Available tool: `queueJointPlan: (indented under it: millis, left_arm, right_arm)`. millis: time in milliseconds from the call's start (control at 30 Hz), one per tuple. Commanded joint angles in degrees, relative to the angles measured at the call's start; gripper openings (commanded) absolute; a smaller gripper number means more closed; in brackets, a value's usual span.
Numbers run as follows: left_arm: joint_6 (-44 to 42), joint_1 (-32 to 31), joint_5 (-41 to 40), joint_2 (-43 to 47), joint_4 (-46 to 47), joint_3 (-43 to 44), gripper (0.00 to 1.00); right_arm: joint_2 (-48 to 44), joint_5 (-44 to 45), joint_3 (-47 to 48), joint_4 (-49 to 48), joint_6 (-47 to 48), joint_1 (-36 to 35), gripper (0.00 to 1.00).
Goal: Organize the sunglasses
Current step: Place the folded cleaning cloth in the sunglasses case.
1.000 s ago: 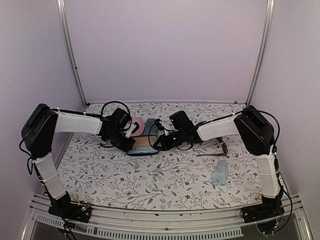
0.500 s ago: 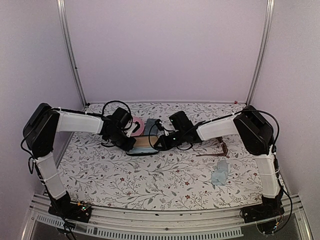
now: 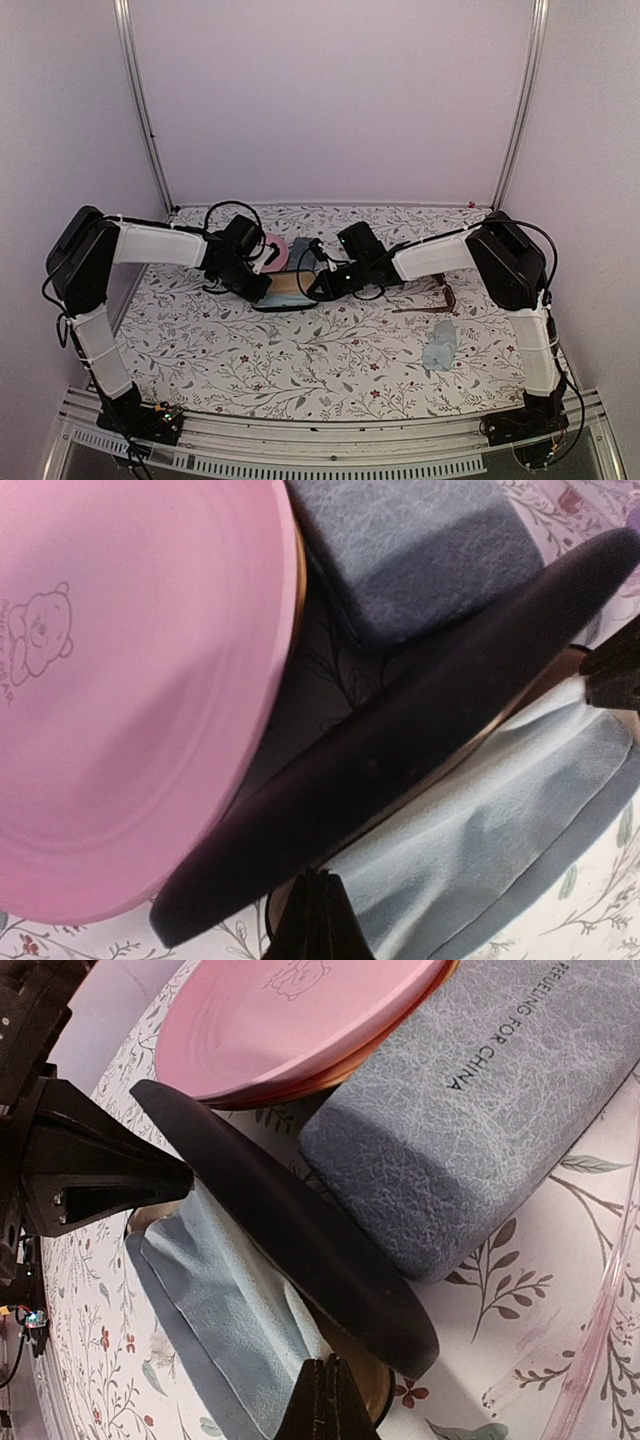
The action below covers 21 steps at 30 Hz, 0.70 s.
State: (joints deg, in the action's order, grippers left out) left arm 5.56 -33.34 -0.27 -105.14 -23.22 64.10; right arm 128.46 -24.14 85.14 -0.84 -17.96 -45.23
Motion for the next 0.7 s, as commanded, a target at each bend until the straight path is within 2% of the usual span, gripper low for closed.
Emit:
queueJointPlan:
  millis: [0, 433, 667]
  left_arm:
    - [-0.7, 0.7, -1.2, -0.9, 0.1, 1.3, 0.0]
    - [-0.8, 0.7, -0.8, -1.2, -0.2, 1.4, 0.0]
    - [0.2, 0.7, -0.8, 0.3, -0.1, 0.6, 0.04]
  right_arm:
    - [1.6, -0.5, 1.7, 0.3, 0.6, 0.4, 0.0]
    - [1.8, -0.5, 2.0, 0.8, 0.6, 0.4, 0.02]
    - [1.2, -0.4, 2.0, 1.2, 0.9, 0.4, 0.09]
